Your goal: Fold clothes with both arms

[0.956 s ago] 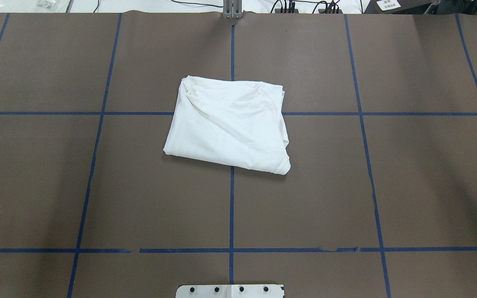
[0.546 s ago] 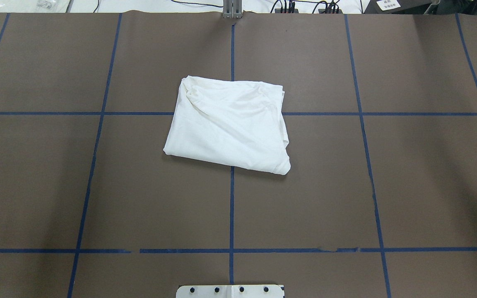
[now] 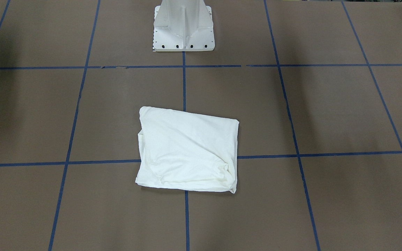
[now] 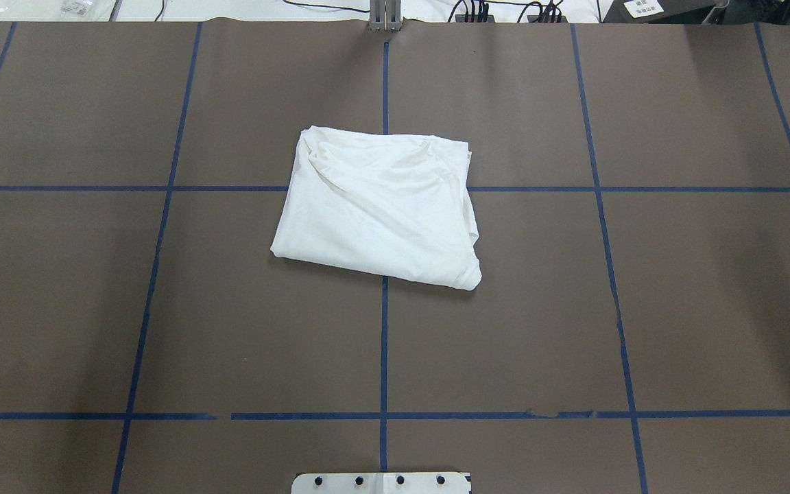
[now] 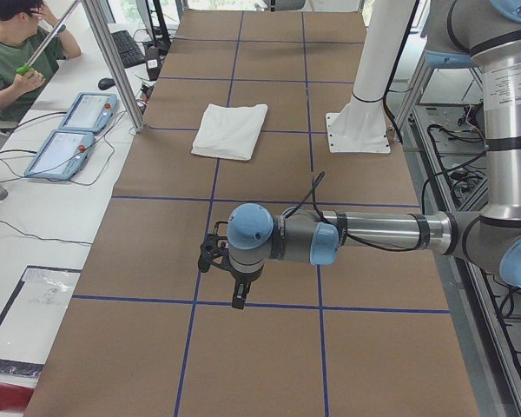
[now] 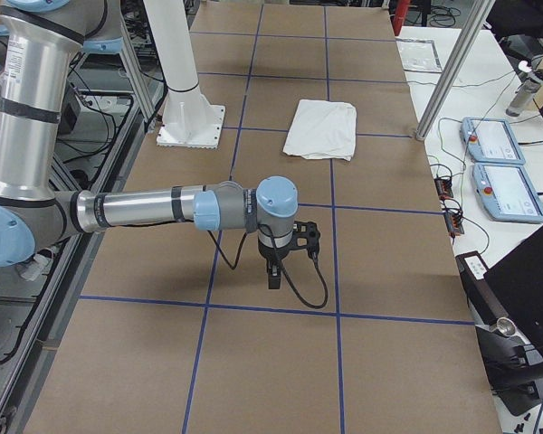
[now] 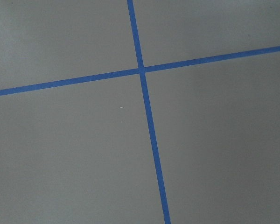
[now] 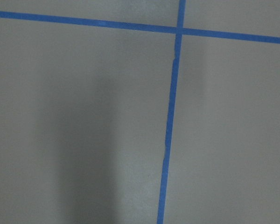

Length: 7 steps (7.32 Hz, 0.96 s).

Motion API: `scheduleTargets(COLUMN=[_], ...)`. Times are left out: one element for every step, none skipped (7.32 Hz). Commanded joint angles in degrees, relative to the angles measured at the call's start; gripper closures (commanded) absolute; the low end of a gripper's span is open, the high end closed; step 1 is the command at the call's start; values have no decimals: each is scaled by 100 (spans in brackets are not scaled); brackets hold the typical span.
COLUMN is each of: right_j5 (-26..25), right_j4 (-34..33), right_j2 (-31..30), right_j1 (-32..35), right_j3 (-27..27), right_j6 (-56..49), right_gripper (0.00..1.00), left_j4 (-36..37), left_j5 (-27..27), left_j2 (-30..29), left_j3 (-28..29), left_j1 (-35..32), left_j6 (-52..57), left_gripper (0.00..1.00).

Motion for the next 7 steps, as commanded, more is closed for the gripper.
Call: scheduleTargets(right_j5=[21,21,21,21,21,21,21], right_j4=[179,178,178,178,170,170,170], right_j2=[-168,-168,-168,-159,-168,-168,-168], right_j1=[119,119,119,119,119,119,119], right_j3=[9,9,0,0,-9,-9,-9], right_j6=[82,91,100,109,109,109,109], right_gripper=[0,0,0,0,0,0,0], left_j4=[-1,-1,8,8,17,17,17], left_j5=[-1,-1,-1,-1,-1,-1,-1], left_j2=[3,3,3,3,3,3,3], left_j3=[-19,-19,-19,-19,-27,-27,-27], left_j1=[3,3,3,-6,-6,-6,-6], left_j6=[-23,-23,-23,-23,-23,-23,-23], left_gripper=[0,0,0,0,0,0,0])
